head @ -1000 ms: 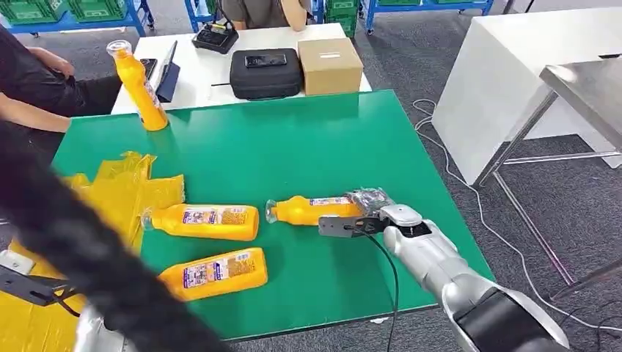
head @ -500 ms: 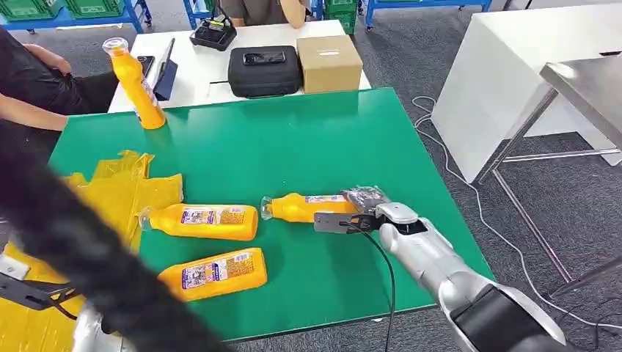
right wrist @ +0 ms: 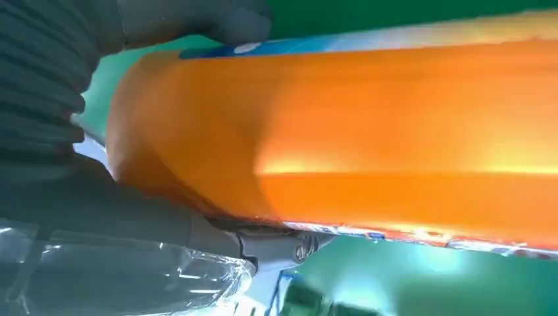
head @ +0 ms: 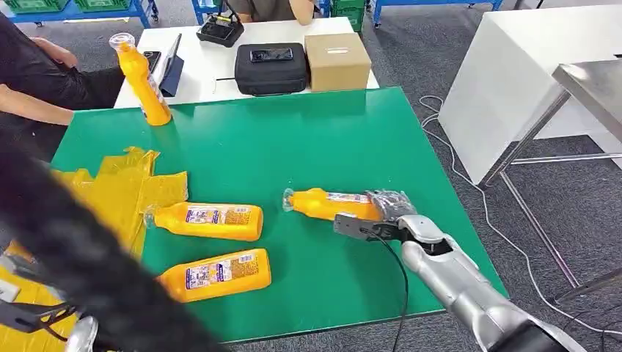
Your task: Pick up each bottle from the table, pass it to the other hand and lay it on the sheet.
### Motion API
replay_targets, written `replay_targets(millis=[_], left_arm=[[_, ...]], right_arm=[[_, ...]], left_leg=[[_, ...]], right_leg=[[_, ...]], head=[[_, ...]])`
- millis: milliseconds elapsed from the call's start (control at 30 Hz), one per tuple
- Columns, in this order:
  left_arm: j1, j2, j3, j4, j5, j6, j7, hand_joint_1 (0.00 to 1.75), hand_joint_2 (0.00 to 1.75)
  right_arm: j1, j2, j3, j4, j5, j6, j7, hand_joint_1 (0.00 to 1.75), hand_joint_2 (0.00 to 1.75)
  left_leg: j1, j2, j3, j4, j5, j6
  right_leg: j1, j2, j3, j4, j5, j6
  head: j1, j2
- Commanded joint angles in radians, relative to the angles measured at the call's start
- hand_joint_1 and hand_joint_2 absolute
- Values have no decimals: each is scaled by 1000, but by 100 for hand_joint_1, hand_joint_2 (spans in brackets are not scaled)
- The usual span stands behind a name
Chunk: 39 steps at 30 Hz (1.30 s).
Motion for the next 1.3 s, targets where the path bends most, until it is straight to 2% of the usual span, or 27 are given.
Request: replay_targets(millis=[33, 133, 200, 300, 433, 533, 633, 667, 767, 867, 1067, 1133, 1167, 1300], left_arm=[[21, -5, 55, -26, -4, -9, 10, 0, 0], [21, -5, 55, -26, -4, -9, 10, 0, 0], [31, -13, 68, -41, -14, 0, -5, 0, 0], [64, -21, 88, -92, -26, -14, 9, 0, 0], [60, -27, 70, -87, -42, -30, 22, 0, 0], [50, -21, 48, -72, -41, -33, 23, 0, 0], [41, -17, 35, -71, -27, -46, 27, 0, 0], [41, -15, 27, -71, -15, -55, 39, 0, 175], [35, -2, 2, -67, 2, -78, 47, 0, 175], [6, 12, -21, -45, 40, -130, 76, 0, 175], [-26, 20, -41, -69, 34, -141, 100, 0, 175], [-51, 40, -79, -31, 55, -206, 156, 0, 175], [-78, 45, -95, 16, 60, -259, 173, 0, 175], [-129, 38, -114, 129, 96, -362, 226, 0, 175]], right_arm=[[73, -58, -50, -220, 19, 12, 9, 175, 175], [73, -58, -50, -220, 19, 12, 9, 175, 175], [87, -53, -74, -239, 62, -48, 10, 175, 175], [208, -65, -185, -435, 123, -75, 72, 175, 175], [296, -33, -306, -561, 175, -93, 84, 175, 175], [294, -9, -324, -544, 185, -89, 52, 175, 175], [231, 40, -299, -473, 131, -106, -1, 175, 175], [201, 56, -273, -437, 99, -105, -8, 175, 175], [135, 98, -213, -380, 26, -150, -47, 175, 175], [54, 178, -166, -329, -59, -209, -85, 175, 175], [-90, 293, -49, -194, -157, -225, -95, 175, 175], [-144, 340, -4, -128, -187, -252, -122, 175, 175], [-166, 372, 20, -91, -154, -307, -120, 175, 175], [-132, 466, 63, -39, -212, -386, -190, 175, 175]], left_leg=[[0, 0, -5, 0, 0, -1], [-1, -1, -10, 0, 0, -1], [-1, 0, -11, 0, 0, -1], [0, -1, -12, 0, -1, -1], [-1, -5, -13, 0, 0, -1], [-1, -6, -14, 0, 0, -1], [-1, -3, -14, 0, 0, -1], [-1, -3, -13, -1, 0, -1], [0, -1, -14, 0, 0, -1], [0, 0, -13, -1, 0, -2], [0, 3, -13, -1, 2, -2], [0, 3, -12, -2, 2, -4], [0, 1, -13, -1, 2, -2], [0, -1, -11, -3, 4, -3]], right_leg=[[0, -1, -5, 0, 0, 0], [-1, -3, -11, 1, -1, 0], [-1, -3, -12, 0, -1, 1], [-1, -3, -12, 0, -1, 0], [-1, -7, -13, 1, -1, 0], [-1, -6, -13, 0, -2, 3], [-1, -4, -13, 0, -2, 3], [-1, -4, -13, 0, -1, 3], [-1, -2, -14, 0, -1, 2], [-1, -1, -15, 0, 0, 2], [0, 1, -15, 2, 0, 2], [0, 1, -14, 2, 0, 2], [-1, 0, -15, 3, -1, 2], [-1, -2, -13, 1, 0, 2]], head=[[0, 0], [0, 0], [0, 0], [0, 0], [0, 0], [0, 0], [0, 0], [0, 0], [0, 0], [0, 0], [0, 0], [0, 0], [0, 0], [0, 0]])
